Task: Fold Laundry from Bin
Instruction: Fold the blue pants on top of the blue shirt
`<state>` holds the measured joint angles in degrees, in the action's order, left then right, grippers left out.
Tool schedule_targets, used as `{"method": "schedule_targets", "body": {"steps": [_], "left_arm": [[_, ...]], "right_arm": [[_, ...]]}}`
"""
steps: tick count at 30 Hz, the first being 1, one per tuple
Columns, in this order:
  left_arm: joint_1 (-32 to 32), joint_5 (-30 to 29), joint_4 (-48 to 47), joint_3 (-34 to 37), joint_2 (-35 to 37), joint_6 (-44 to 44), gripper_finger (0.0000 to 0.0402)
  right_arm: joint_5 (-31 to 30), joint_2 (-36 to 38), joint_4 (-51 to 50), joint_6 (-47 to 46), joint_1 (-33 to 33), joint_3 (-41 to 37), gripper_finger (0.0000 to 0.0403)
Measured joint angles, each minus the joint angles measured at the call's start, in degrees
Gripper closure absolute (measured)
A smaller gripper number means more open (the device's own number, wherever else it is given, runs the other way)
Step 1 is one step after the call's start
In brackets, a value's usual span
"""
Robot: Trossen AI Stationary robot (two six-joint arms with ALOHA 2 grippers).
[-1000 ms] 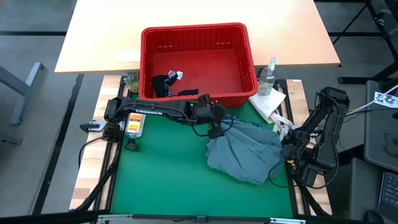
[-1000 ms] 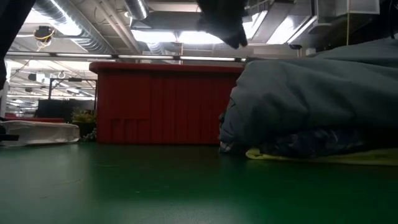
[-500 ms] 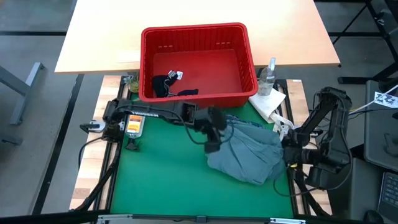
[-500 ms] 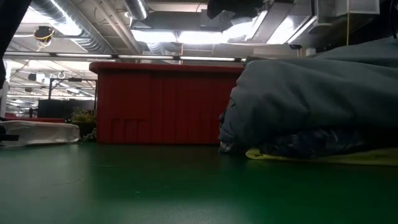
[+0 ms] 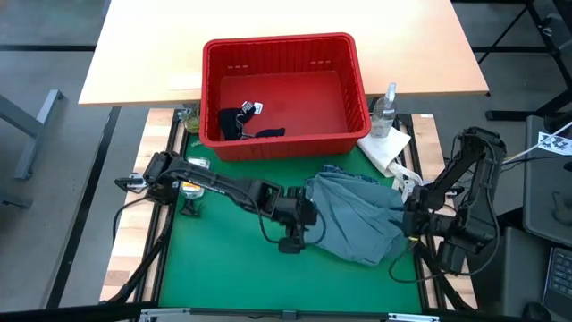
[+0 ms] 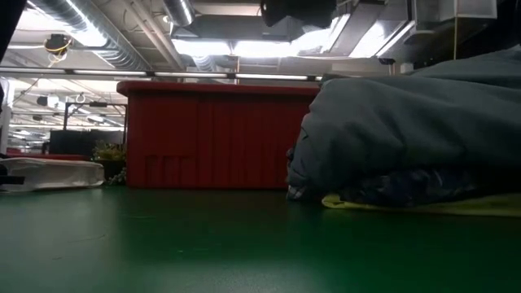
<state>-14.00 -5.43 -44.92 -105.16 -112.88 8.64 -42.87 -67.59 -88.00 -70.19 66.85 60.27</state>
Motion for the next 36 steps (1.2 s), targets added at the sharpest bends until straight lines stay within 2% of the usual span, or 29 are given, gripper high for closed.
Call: {"method": "schedule_targets", "body": {"steps": [5,11,15,23,26,31,36], "left_arm": [[-2.39,-0.01,3.33,3.82,-0.04,1.48,0.0301],[-4.66,0.0,5.42,7.58,-0.1,1.74,0.0301],[-5.59,-0.04,5.7,8.86,-0.02,1.93,0.0301],[-6.38,-0.02,7.33,10.3,-0.04,3.52,0.0301],[-6.34,-0.07,7.85,10.31,-0.04,4.42,0.0301],[-6.28,-1.65,10.61,10.31,-0.04,4.44,0.0301],[-6.16,-7.39,13.02,10.31,-0.04,4.33,0.0301]], "right_arm": [[0.43,-1.7,-0.09,0.5,-5.93,-0.02,0.0253],[4.8,-2.29,4.55,9.26,-11.96,-0.02,0.0253],[9.17,-2.29,8.2,15.26,-14.59,-0.02,0.0253],[9.99,-2.78,9.11,17.14,-18.64,-0.02,0.0257],[10.82,-2.82,9.13,18.19,-19.39,-0.02,0.0289],[9.99,-2.82,7.99,18.29,-19.36,-0.02,0.0388],[9.49,-2.82,4.08,16.79,-19.69,-0.02,0.0376]]}}
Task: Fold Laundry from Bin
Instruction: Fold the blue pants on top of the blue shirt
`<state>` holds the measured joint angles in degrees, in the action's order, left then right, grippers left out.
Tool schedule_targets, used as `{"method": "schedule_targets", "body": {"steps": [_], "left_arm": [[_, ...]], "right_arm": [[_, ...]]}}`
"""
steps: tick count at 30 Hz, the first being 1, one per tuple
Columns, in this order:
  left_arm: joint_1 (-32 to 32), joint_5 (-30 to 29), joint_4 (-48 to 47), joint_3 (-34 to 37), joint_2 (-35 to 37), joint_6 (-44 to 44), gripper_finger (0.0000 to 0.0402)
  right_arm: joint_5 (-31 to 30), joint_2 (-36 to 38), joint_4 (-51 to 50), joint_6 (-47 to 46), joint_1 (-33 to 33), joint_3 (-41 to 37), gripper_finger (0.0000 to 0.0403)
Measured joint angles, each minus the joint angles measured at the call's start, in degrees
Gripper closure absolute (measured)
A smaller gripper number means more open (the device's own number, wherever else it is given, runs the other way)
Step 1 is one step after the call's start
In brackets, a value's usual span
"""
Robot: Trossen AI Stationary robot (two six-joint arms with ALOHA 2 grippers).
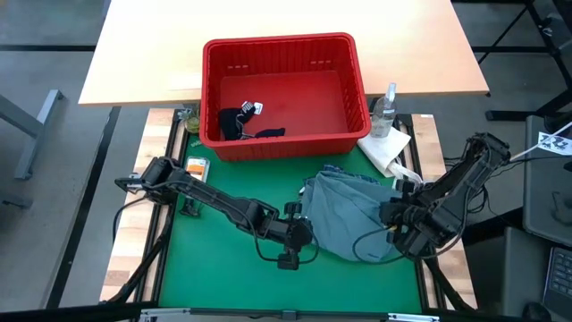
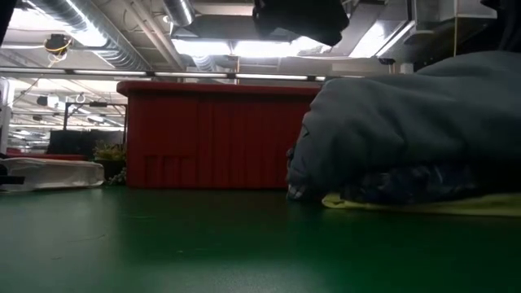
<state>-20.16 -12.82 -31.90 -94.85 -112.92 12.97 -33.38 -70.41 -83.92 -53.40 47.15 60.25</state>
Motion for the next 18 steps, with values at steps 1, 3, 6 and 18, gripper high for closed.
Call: {"method": "schedule_targets", "body": {"steps": [1,3,6,18], "left_arm": [[0.04,-1.3,0.17,0.0,0.0,0.0,0.0301],[0.31,-3.57,0.1,0.0,0.0,-0.02,0.0301],[1.2,-5.61,0.12,0.0,0.0,-0.04,0.0301],[6.11,-6.08,7.38,0.0,0.0,-0.07,0.0301]], "right_arm": [[-0.32,0.0,-1.35,-0.5,-0.31,0.0,0.0377],[-0.53,0.0,-3.7,-1.08,-1.22,0.0,0.0386],[-1.03,0.02,-6.18,-0.95,-3.17,-0.02,0.0397],[-1.53,0.02,-6.1,7.4,-11.97,-0.02,0.0374]]}}
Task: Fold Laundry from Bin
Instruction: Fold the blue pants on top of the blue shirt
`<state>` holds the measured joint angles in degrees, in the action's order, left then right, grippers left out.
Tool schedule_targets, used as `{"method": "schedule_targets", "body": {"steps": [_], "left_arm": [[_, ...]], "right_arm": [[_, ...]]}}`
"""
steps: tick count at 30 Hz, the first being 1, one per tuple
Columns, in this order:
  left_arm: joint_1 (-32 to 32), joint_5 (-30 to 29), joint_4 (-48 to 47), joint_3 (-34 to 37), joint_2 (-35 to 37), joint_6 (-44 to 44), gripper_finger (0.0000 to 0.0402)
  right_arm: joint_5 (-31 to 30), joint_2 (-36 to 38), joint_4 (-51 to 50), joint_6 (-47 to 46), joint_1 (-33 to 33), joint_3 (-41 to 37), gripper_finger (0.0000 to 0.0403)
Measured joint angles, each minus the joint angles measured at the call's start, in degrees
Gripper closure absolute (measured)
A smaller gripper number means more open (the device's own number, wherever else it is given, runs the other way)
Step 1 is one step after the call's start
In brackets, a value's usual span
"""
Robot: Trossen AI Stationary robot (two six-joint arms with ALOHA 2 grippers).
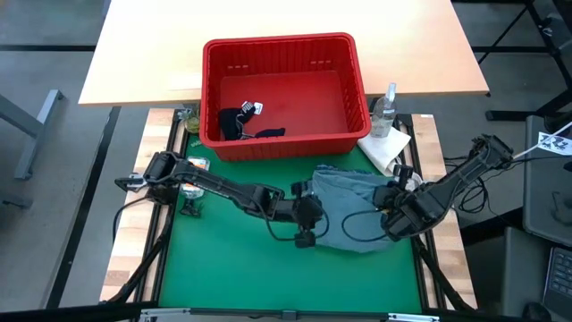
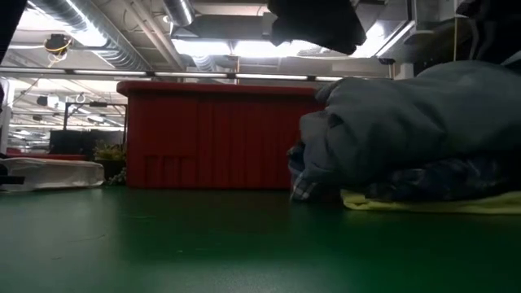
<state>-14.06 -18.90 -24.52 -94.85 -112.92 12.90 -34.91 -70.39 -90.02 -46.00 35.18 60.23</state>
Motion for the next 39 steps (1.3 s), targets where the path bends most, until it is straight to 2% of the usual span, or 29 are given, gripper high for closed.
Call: {"method": "schedule_targets", "body": {"steps": [16,20,25,29,33,39], "left_arm": [[9.95,0.03,1.93,-0.02,-1.8,0.0,0.0301],[11.94,-0.02,0.76,-0.02,-2.97,0.0,0.0301],[13.86,-0.41,-1.27,-0.02,-3.02,-0.17,0.0301],[14.64,-0.5,-2.78,-0.02,-2.97,-2.33,0.0301],[14.81,-0.75,-2.79,-0.02,-2.75,-4.58,0.0301],[14.29,-1.11,-2.98,-0.02,-2.35,-6.15,0.0301]], "right_arm": [[-0.05,0.0,-0.02,1.51,-1.95,0.0,0.037],[-0.13,0.0,-0.05,1.51,-1.95,0.0,0.0346],[-0.19,0.02,-0.07,1.8,-1.95,0.0,0.0295],[0.82,0.02,-0.09,6.68,-1.95,0.18,0.0272],[6.01,0.13,-0.08,11.92,-1.95,2.44,0.0272],[7.52,0.15,-0.02,13.55,-1.95,9.47,0.0293]]}}
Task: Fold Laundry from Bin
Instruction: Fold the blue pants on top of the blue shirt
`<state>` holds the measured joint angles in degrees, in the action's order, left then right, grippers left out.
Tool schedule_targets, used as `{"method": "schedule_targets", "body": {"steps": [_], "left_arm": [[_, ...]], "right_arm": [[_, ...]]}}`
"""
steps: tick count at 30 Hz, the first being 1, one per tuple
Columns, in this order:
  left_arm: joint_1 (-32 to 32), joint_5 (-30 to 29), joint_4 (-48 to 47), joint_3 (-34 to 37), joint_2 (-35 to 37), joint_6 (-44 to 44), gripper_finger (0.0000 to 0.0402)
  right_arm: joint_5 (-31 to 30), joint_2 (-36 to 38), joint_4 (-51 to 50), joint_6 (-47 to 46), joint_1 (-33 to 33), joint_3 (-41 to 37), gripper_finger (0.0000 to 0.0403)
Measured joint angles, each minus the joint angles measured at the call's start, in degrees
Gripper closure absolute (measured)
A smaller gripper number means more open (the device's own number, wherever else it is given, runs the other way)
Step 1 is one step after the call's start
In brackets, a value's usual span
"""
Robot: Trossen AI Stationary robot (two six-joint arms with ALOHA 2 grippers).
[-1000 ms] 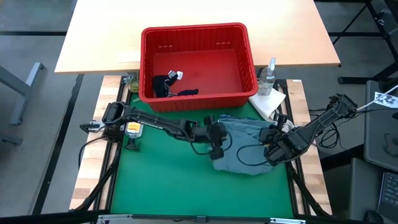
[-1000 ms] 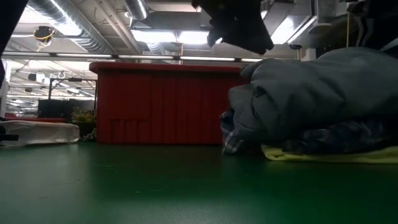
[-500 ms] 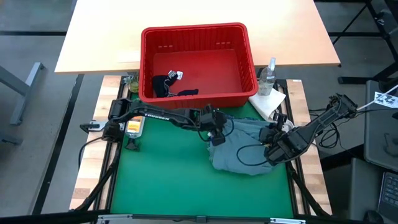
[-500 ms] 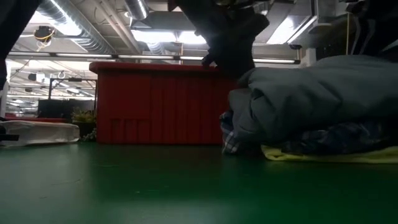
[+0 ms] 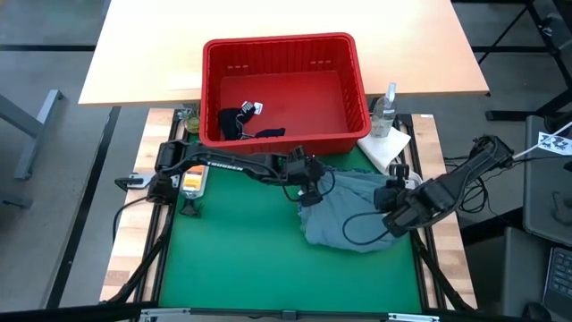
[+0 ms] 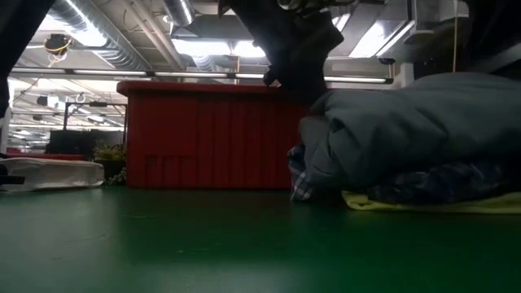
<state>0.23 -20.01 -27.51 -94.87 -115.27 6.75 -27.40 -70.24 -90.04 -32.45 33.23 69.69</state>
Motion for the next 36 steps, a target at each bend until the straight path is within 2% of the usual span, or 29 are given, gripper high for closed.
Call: {"method": "schedule_targets", "body": {"steps": [3,7,13,16,18,21,24,29,36], "left_arm": [[-0.84,-0.02,0.02,0.0,1.37,-1.29,0.0301],[-2.49,0.66,0.37,-0.06,2.75,-1.41,0.0301],[-4.35,1.28,-0.31,-0.04,2.81,-5.11,0.0301],[-4.39,1.04,-0.21,-0.04,2.81,-5.81,0.0301],[-4.37,1.0,-0.04,-0.04,2.82,-5.8,0.0301],[-4.36,0.98,0.28,-0.04,2.6,-5.78,0.0301],[-3.95,1.01,0.82,-0.04,0.97,-5.78,0.0301],[-2.27,0.66,1.26,0.0,-3.56,-5.77,0.0301],[-0.32,0.41,1.39,0.0,-8.76,-5.28,0.0301]], "right_arm": [[-0.04,-0.04,0.82,-0.1,0.15,3.79,0.0304],[0.31,-0.19,5.41,1.07,0.15,4.13,0.0314],[7.29,-0.17,8.58,3.12,0.11,1.45,0.0315],[8.85,-0.17,9.09,2.33,0.15,-0.33,0.0315],[7.33,-0.17,10.07,2.39,0.15,-1.9,0.0315],[1.01,-0.17,11.6,1.56,0.11,-5.13,0.0315],[-5.17,-0.17,11.34,-3.49,-0.48,-8.75,0.0315],[-5.07,-0.16,12.41,-8.23,-4.38,-15.9,0.0315],[-4.18,-0.17,23.39,-7.99,-11.2,-26.76,0.0315]]}}
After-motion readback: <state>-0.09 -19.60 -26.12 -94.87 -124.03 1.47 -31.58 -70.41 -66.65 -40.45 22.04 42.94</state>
